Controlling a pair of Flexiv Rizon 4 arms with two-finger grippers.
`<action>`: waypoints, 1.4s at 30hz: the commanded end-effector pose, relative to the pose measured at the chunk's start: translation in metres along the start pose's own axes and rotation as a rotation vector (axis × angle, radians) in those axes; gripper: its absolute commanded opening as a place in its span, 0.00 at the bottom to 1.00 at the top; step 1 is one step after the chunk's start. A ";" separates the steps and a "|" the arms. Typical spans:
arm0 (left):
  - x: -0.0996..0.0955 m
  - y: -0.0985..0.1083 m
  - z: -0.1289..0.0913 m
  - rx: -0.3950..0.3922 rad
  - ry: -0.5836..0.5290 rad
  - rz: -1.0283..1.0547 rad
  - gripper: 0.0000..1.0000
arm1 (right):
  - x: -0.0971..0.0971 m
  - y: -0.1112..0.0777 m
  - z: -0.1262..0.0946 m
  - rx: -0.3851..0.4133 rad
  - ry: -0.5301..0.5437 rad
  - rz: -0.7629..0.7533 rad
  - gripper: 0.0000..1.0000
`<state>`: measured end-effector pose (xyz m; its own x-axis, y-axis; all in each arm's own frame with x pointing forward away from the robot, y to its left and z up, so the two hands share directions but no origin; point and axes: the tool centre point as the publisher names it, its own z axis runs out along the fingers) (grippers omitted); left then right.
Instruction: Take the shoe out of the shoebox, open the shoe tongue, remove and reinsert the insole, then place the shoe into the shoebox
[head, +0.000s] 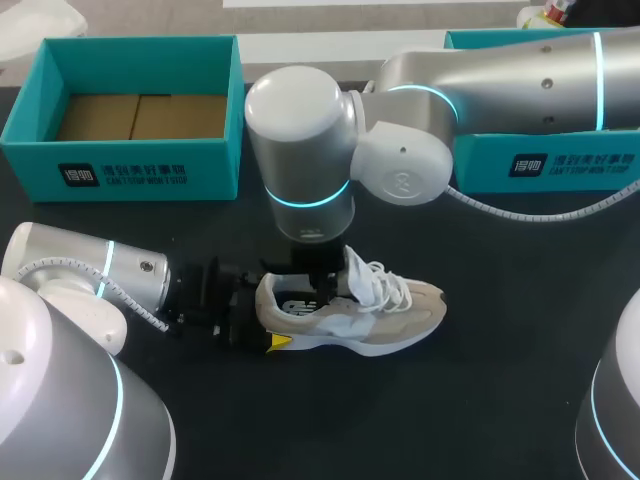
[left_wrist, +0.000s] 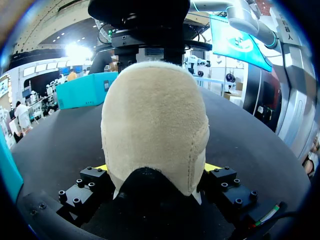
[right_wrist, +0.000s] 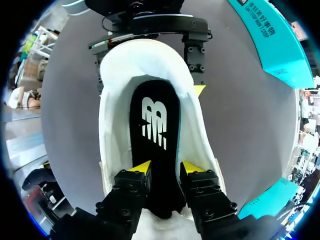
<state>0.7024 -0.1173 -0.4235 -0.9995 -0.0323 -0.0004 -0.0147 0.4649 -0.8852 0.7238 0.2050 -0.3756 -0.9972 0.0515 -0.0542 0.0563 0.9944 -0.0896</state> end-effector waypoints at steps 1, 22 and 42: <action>-0.001 0.001 0.003 -0.005 0.002 0.000 0.00 | -0.004 0.005 0.008 -0.007 0.004 -0.008 0.36; -0.001 0.001 0.003 -0.005 0.002 0.000 0.00 | 0.026 -0.002 0.013 -0.001 0.043 0.062 0.00; -0.001 0.001 0.003 -0.005 0.002 0.000 0.00 | -0.012 -0.011 -0.063 -0.085 -0.130 0.107 0.00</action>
<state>0.7023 -0.1174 -0.4236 -0.9995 -0.0318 -0.0007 -0.0142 0.4655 -0.8849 0.7283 0.1988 -0.3121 -0.9668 0.1634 -0.1966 0.1690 0.9855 -0.0121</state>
